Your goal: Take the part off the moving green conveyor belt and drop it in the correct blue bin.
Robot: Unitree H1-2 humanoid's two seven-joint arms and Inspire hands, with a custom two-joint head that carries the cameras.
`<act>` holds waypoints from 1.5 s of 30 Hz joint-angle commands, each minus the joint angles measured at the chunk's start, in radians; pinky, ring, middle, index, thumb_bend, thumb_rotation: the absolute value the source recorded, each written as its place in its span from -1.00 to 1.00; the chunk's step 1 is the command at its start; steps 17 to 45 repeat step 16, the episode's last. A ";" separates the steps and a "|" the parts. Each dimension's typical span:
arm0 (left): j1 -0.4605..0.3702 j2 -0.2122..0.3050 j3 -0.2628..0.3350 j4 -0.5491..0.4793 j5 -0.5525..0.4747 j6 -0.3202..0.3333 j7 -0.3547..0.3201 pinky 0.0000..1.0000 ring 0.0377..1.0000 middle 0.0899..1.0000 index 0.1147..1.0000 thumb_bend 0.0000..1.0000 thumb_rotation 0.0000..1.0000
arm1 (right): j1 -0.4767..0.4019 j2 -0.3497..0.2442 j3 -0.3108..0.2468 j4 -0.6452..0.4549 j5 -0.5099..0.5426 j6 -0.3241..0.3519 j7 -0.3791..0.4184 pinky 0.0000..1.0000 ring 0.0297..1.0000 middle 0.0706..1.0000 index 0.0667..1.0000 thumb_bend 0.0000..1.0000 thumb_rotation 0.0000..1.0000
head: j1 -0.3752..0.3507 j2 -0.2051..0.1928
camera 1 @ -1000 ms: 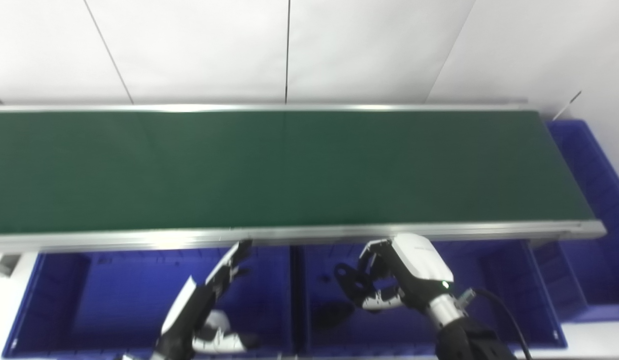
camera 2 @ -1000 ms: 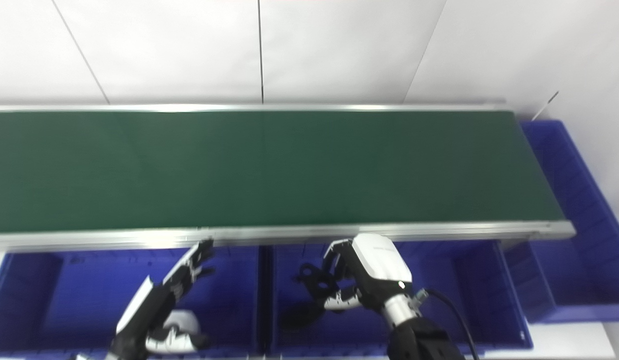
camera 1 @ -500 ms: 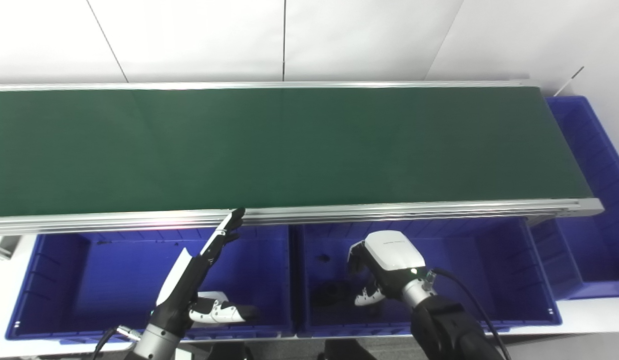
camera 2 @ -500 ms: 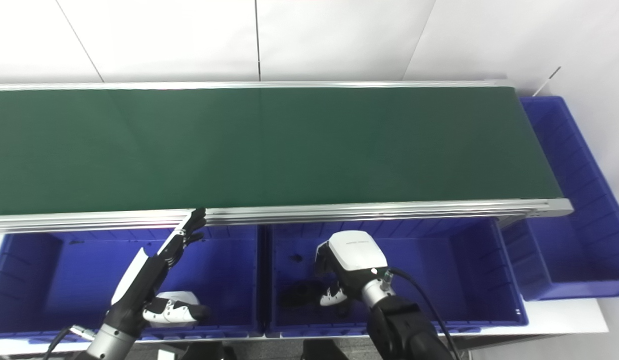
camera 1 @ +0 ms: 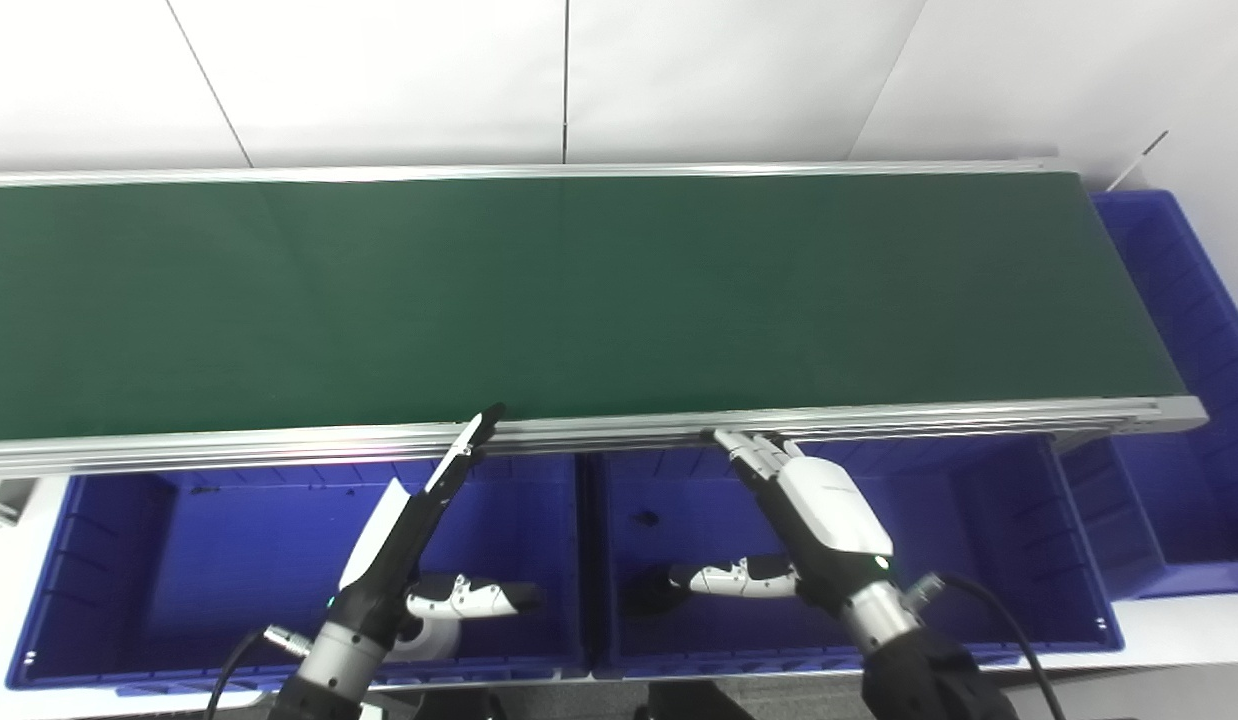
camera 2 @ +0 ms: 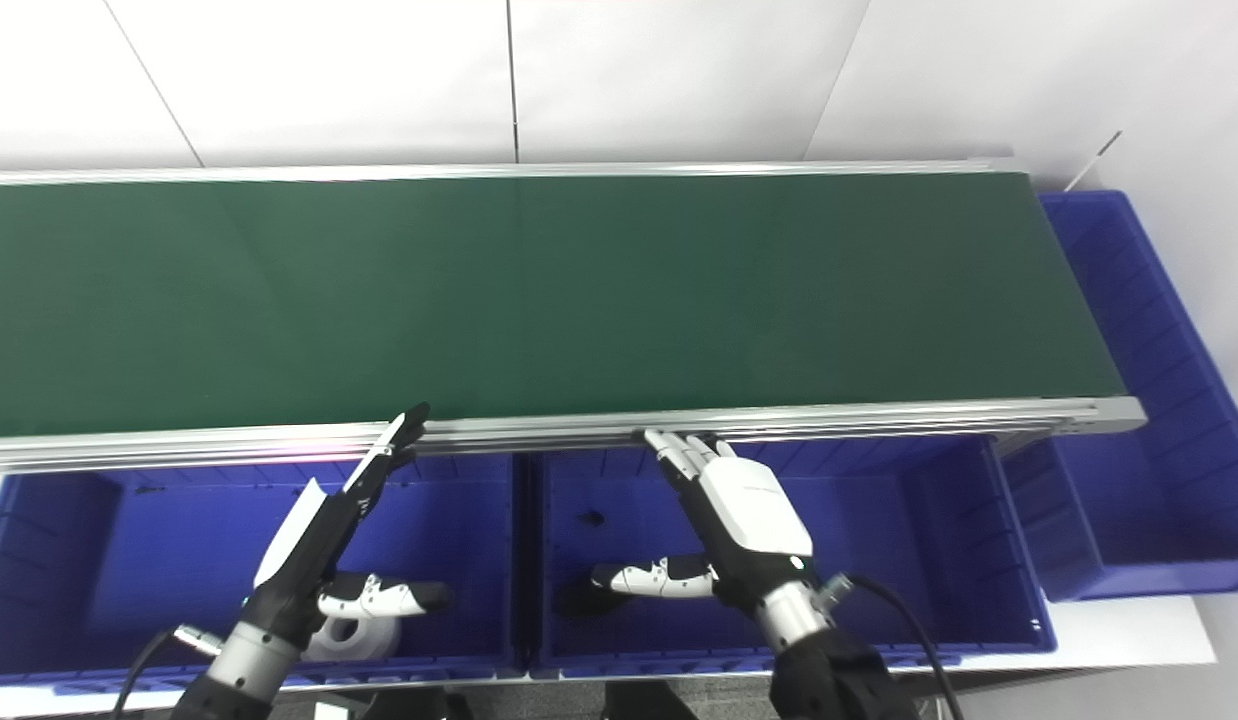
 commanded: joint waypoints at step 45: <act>-0.011 -0.038 0.003 0.051 -0.102 -0.070 -0.032 0.78 0.92 0.98 0.95 0.79 0.13 | 0.061 0.002 -0.036 0.044 0.351 -0.232 -0.019 0.79 0.93 1.00 1.00 0.65 0.20 | 0.074 -0.053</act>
